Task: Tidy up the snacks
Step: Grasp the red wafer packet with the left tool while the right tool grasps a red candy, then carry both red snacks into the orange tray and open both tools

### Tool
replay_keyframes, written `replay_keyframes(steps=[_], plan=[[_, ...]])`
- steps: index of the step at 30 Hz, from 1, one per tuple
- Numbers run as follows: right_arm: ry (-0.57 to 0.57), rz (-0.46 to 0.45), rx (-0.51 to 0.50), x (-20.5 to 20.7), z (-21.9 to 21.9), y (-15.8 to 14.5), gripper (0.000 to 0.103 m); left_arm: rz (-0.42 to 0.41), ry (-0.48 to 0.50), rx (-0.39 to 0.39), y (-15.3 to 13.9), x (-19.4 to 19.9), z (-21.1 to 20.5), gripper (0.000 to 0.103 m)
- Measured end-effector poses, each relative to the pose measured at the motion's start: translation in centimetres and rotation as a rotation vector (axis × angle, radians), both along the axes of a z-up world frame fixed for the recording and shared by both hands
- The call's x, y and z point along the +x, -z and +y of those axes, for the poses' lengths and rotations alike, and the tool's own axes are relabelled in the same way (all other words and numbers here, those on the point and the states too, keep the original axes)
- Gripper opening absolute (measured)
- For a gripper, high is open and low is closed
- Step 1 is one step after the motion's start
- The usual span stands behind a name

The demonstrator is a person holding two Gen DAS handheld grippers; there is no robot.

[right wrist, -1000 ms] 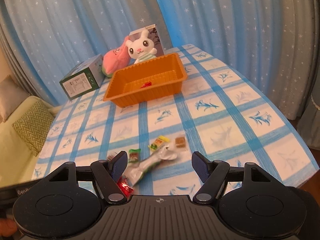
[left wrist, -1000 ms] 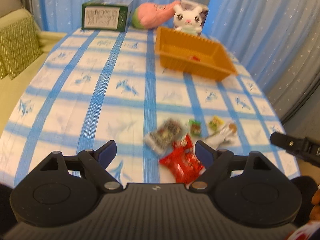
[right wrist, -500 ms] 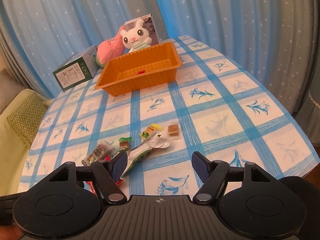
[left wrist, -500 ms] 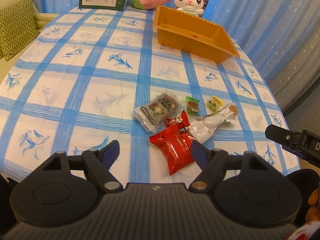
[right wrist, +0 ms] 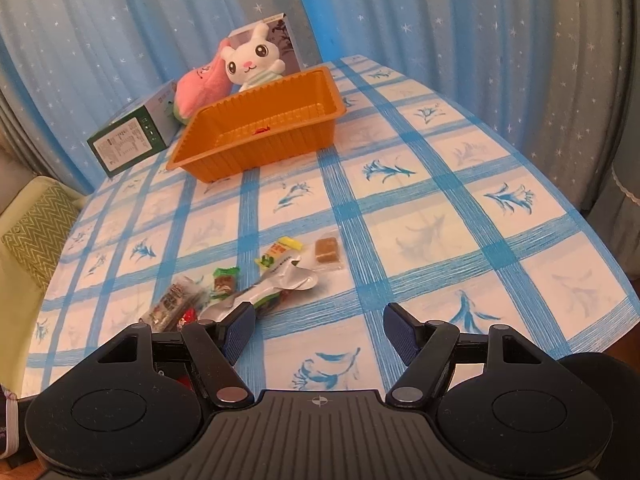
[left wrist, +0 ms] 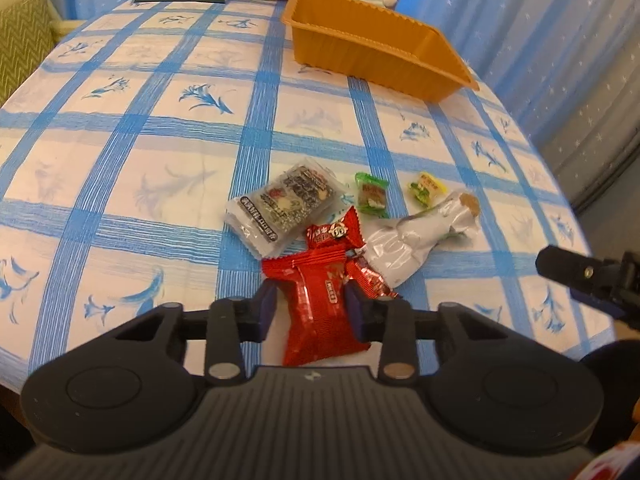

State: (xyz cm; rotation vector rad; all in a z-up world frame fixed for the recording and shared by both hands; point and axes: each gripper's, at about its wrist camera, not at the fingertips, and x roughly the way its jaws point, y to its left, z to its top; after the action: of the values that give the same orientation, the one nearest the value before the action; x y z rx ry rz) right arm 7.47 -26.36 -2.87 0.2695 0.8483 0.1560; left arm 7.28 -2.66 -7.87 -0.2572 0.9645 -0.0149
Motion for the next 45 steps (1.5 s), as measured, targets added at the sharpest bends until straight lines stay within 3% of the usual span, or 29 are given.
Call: replay_keyframes(steps=[5, 16, 19, 29, 37, 45], plan=[[-0.035, 0.011, -0.003, 0.3, 0.6, 0.6, 0.071, 0.003, 0.031, 0.052, 0.1, -0.4, 0.6, 0.025], [-0.29, -0.03, 0.001, 0.8, 5.9, 1.5, 0.07, -0.049, -0.029, 0.094, -2.6, -1.4, 5.1, 0.024], [-0.368, -0.04, -0.023, 1.1, 7.6, 2.1, 0.057, -0.064, -0.051, 0.092, -3.2, -1.2, 6.2, 0.024], [-0.562, -0.042, -0.194, 2.0, 12.1, 5.1, 0.041, -0.072, -0.07, 0.065, -3.3, -0.9, 7.8, 0.024], [-0.582, -0.018, -0.272, 2.3, 13.2, 6.6, 0.027, -0.063, -0.063, 0.053, -2.9, -0.8, 7.9, 0.024], [-0.511, -0.042, -0.236, 1.9, 11.8, 5.1, 0.026, -0.065, -0.038, 0.055, -3.2, -0.7, 7.0, 0.024]])
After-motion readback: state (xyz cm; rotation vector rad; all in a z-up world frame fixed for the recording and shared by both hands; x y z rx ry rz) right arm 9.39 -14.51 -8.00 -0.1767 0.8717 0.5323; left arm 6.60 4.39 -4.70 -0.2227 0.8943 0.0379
